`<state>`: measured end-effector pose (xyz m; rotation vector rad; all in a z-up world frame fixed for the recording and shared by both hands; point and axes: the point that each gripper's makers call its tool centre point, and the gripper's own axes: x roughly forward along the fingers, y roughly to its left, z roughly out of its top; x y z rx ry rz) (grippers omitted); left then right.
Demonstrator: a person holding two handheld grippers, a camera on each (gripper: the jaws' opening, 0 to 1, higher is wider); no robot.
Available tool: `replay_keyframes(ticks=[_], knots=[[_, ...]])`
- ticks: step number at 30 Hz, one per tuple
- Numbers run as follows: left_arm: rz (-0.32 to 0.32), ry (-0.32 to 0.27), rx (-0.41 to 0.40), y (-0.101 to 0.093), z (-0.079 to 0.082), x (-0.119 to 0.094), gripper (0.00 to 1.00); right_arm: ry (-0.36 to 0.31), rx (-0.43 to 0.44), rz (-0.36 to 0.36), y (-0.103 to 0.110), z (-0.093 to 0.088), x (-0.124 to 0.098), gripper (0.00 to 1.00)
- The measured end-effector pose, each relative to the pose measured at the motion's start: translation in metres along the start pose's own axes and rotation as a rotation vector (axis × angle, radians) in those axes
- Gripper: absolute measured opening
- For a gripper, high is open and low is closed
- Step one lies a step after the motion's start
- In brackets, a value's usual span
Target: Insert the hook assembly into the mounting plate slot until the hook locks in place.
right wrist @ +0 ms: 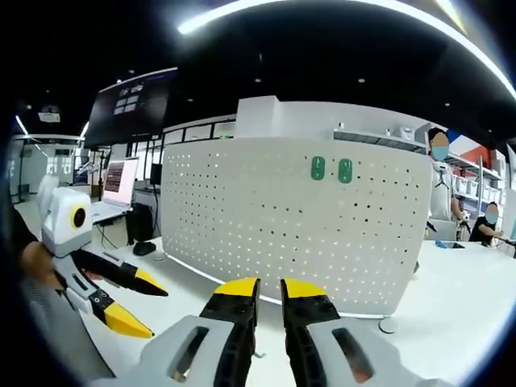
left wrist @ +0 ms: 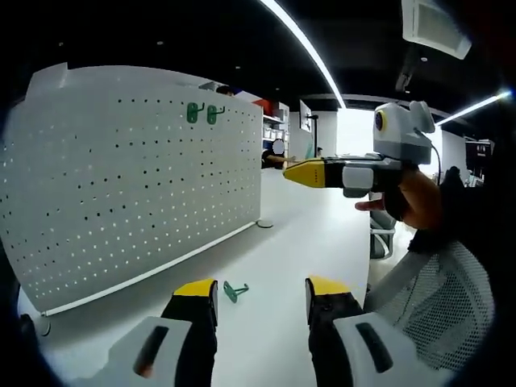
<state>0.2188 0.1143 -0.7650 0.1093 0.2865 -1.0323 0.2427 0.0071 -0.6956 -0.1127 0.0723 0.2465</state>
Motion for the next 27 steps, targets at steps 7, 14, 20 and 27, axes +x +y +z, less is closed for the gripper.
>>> replay_keyframes(ticks=[7,14,20,27], knots=[[0.003,0.004,0.018,0.003,0.008,0.005,0.45,-0.010,0.002,0.007,0.001,0.002,-0.001,0.09],[-0.005,0.019,0.053,0.004,0.015,0.021,0.44,-0.017,-0.006,0.010,0.002,0.004,-0.001,0.09],[-0.025,0.072,0.096,0.006,0.004,0.043,0.43,-0.022,0.002,0.001,-0.002,0.004,-0.002,0.09],[-0.017,0.115,0.087,0.015,-0.010,0.066,0.37,-0.025,0.003,-0.002,-0.002,0.005,-0.002,0.09]])
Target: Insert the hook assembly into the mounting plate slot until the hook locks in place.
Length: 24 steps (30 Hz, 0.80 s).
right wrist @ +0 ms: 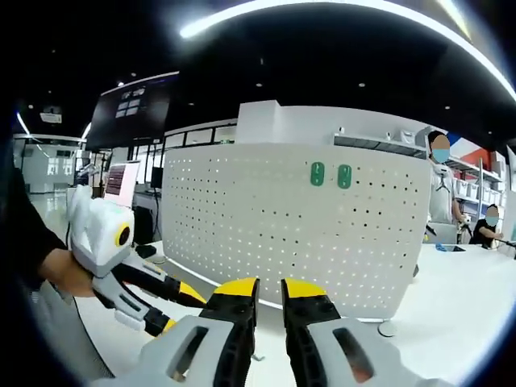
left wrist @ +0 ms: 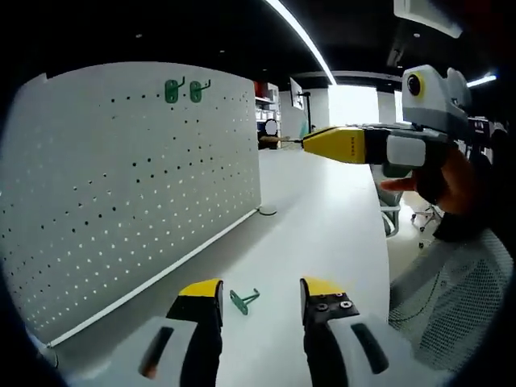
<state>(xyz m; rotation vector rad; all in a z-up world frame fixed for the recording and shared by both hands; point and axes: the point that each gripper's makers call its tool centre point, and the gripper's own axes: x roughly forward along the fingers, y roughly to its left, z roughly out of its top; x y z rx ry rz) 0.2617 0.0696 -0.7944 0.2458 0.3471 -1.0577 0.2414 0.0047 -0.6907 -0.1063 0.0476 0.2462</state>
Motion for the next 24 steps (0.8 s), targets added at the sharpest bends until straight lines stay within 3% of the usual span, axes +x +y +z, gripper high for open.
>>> replay_keyframes(ticks=[24], knots=[[0.040,0.122,-0.046,0.024,-0.046,0.066,0.23,0.010,0.012,-0.009,-0.004,-0.003,0.002,0.09]])
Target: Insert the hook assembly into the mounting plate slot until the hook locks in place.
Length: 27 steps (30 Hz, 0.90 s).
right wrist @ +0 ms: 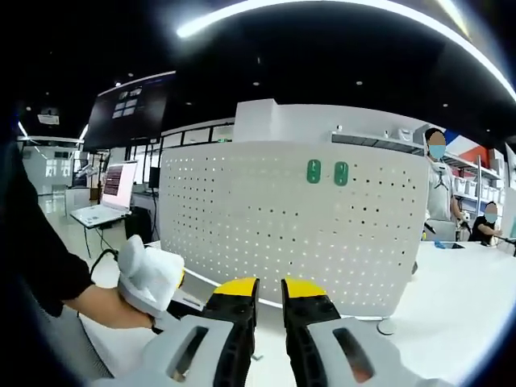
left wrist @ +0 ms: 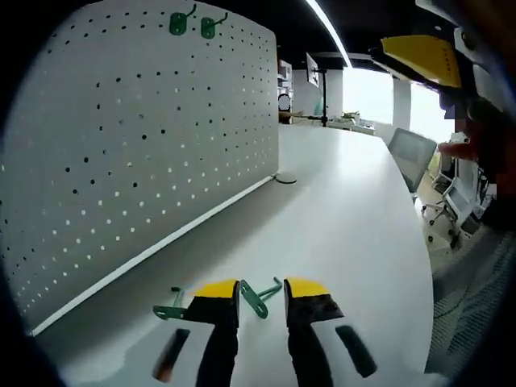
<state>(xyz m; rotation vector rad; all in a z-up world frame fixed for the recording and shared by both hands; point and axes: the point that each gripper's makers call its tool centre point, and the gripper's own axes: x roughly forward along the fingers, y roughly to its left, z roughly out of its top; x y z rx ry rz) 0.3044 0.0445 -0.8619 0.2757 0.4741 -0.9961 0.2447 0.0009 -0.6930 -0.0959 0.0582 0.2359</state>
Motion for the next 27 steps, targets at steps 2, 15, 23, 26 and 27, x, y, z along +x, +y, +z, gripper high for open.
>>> replay_keyframes(ticks=[2,15,23,26,27], knots=[[0.000,0.004,-0.009,0.001,-0.002,0.005,0.22,0.001,0.003,0.000,0.000,0.000,0.000,0.09],[0.023,0.025,-0.018,0.014,-0.010,0.022,0.19,0.021,0.012,0.013,0.002,-0.006,0.004,0.09],[0.033,0.033,-0.007,0.020,-0.012,0.021,0.15,0.024,0.015,0.019,0.003,-0.006,0.005,0.09],[0.038,0.041,0.002,0.022,-0.013,0.017,0.14,0.021,0.015,0.021,0.004,-0.006,0.005,0.09],[0.038,0.041,0.002,0.022,-0.013,0.017,0.14,0.022,0.015,0.022,0.004,-0.006,0.005,0.09]])
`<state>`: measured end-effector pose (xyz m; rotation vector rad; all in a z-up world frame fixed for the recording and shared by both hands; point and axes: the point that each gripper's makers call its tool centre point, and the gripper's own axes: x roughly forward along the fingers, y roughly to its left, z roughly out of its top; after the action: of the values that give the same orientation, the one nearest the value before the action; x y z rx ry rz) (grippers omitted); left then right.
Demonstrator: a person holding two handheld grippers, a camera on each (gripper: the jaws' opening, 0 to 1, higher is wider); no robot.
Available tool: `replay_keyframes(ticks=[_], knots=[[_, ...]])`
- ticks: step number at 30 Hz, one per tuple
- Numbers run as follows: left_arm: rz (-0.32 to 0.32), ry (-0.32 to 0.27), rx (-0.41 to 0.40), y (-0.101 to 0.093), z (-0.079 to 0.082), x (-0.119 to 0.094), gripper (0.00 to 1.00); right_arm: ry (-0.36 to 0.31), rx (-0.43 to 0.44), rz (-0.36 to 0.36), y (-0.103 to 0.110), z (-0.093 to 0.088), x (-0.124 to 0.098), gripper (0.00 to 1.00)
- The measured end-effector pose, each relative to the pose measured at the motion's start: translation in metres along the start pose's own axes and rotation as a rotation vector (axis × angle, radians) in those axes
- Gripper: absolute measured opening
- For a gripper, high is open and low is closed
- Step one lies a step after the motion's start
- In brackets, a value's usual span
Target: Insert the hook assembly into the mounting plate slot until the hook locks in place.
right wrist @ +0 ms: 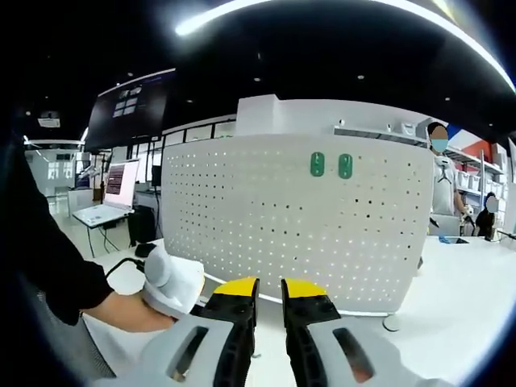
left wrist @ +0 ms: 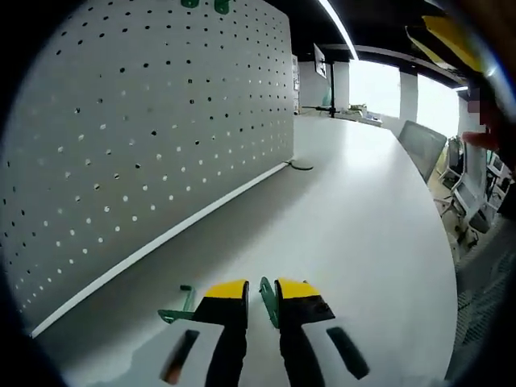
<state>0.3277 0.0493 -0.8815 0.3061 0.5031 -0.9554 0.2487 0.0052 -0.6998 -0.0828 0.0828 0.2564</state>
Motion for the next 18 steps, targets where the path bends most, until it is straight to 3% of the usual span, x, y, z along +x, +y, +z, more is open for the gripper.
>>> replay_keyframes(ticks=[8,18], knots=[[-0.020,-0.001,0.034,-0.0089,0.0005,0.0041,0.10,0.004,0.003,0.004,0.0003,-0.0012,0.0004,0.09],[-0.017,0.011,0.053,-0.0058,-0.0005,0.0071,0.06,0.004,0.005,-0.001,-0.0011,-0.0011,0.0002,0.09]])
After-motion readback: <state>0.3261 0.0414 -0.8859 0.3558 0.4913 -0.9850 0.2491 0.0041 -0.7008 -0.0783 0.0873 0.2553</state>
